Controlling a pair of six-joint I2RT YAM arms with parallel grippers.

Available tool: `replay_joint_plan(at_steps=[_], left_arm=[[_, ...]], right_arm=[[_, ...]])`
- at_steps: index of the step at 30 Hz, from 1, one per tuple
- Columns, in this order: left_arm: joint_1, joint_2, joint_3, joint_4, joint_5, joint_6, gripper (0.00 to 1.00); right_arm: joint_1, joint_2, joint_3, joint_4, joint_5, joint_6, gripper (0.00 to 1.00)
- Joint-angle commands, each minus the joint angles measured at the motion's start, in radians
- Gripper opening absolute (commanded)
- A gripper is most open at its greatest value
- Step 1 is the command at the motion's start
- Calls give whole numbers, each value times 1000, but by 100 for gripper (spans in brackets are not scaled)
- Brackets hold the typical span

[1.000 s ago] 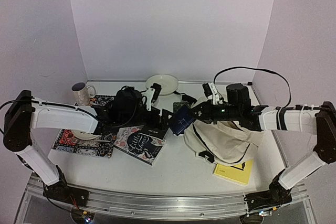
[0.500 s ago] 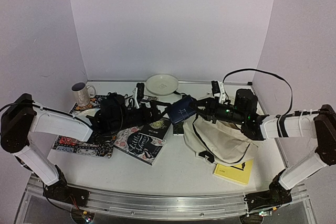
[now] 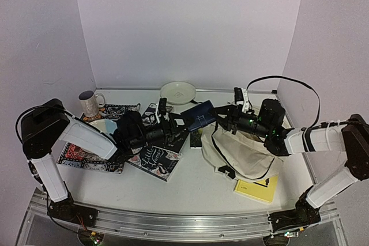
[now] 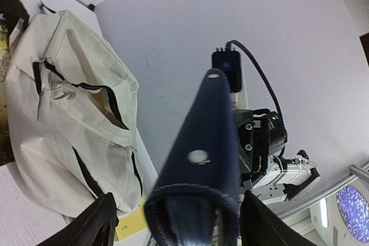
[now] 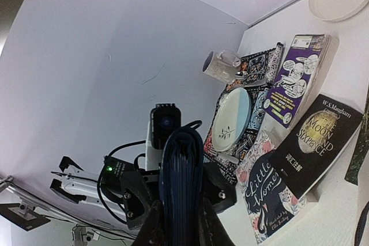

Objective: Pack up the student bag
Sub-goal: Pass from the right arm to the left

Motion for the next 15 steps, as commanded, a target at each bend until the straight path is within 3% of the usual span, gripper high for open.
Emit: replay_joint_plan(at_steps=[1, 11, 15], left_arm=[[4, -22, 30, 133, 29, -24, 69], [4, -26, 27, 139, 13, -16, 32], [10, -42, -1, 139, -12, -17, 16]], right_arm=[[0, 12, 2, 114, -8, 11, 0], [0, 44, 6, 98, -36, -22, 0], [-13, 32, 20, -32, -26, -130, 12]])
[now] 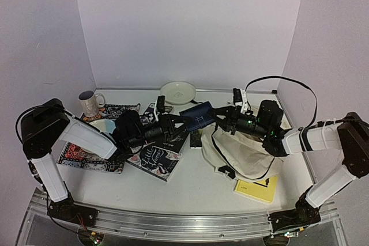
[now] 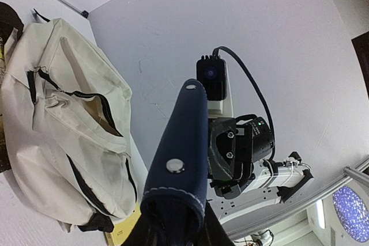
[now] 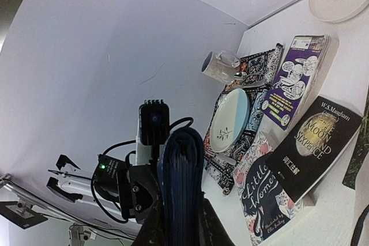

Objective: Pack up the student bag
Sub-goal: Pass from the right arm to the left, then pick up the lower front pocket of the student bag.

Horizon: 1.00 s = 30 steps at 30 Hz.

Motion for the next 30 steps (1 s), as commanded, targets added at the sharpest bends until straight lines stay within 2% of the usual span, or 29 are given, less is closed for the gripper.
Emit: replay_joint_plan(at_steps=[1, 4, 7, 11, 16, 23, 30], left_arm=[[6, -44, -8, 86, -23, -3, 12], [12, -47, -31, 85, -42, -15, 1], [22, -47, -50, 84, -59, -35, 0], [36, -47, -76, 83, -76, -49, 0], [51, -38, -92, 72, -81, -74, 0], [58, -32, -91, 24, -87, -89, 0], [59, -49, -70, -87, -100, -58, 0]], right_arm=[[-18, -13, 32, -113, -18, -151, 16], [-51, -44, 70, -297, -12, -286, 28], [-76, -95, 144, -580, 70, -453, 41], [-86, -143, 237, -897, 268, -699, 55], [-108, -140, 323, -1170, 593, -890, 63], [-118, -25, 410, -1317, 931, -1026, 66], [-128, 146, 468, -1360, 1062, -1090, 65]])
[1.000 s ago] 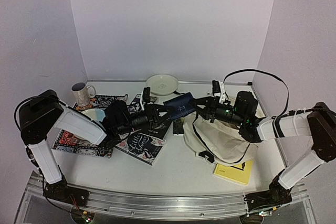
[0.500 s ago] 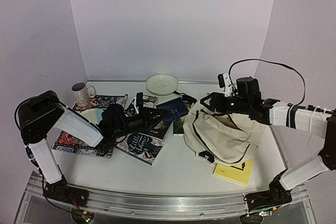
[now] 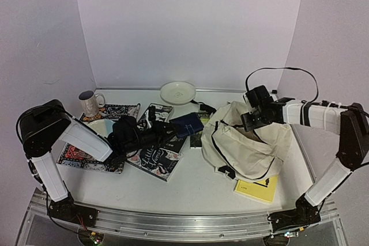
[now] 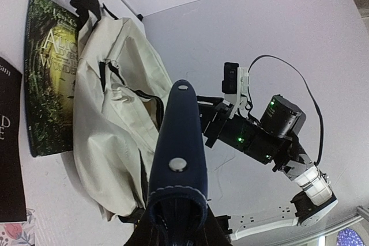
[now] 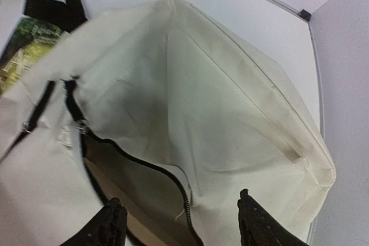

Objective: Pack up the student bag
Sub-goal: Pick up the lower front pocket of the student bag.

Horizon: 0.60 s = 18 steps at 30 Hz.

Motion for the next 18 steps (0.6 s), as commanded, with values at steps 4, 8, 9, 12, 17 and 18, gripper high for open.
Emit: replay_joint_plan(at_steps=[4, 8, 9, 12, 17, 18], left_arm=[[5, -46, 44, -49, -13, 19, 0], [5, -44, 60, -75, -3, 26, 0], [5, -45, 63, -82, -1, 29, 0], [5, -48, 75, -100, 6, 36, 0], [5, -60, 98, -147, 33, 56, 0], [5, -60, 105, -163, 38, 59, 0]], right_arm=[[-6, 144, 76, -96, 135, -85, 63], [-4, 204, 91, -101, 141, -85, 58], [-4, 216, 92, -101, 147, -85, 57], [-4, 242, 97, -104, 162, -85, 49], [-4, 234, 109, -118, 116, -50, 27], [-4, 230, 117, -125, 94, -37, 17]])
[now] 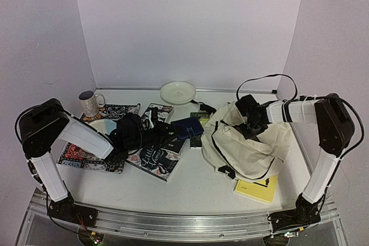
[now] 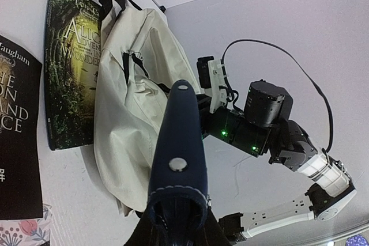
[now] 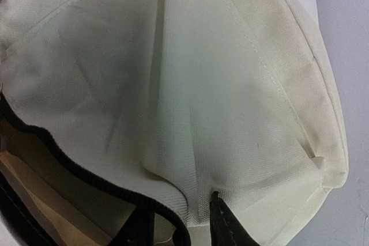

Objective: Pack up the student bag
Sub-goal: Pick up the lower front pocket of the student bag, then place the card case in the lower front pocket of the bag.

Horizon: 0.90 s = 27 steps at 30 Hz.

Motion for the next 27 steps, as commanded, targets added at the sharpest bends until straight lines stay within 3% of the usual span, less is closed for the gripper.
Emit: replay_joint_plan(at_steps=[1, 2, 13, 27], left_arm=[[5, -55, 66, -24, 42, 36, 0], [5, -55, 71, -31, 48, 37, 0], [5, -68, 191, -194, 91, 92, 0], [-38, 46, 313, -253, 196, 89, 0]], right_arm=[[0, -10, 63, -75, -48, 45, 6], [4, -12, 75, -91, -66, 63, 0], [136, -104, 185, -255, -120, 273, 0], [216, -110, 305, -287, -187, 328, 0]])
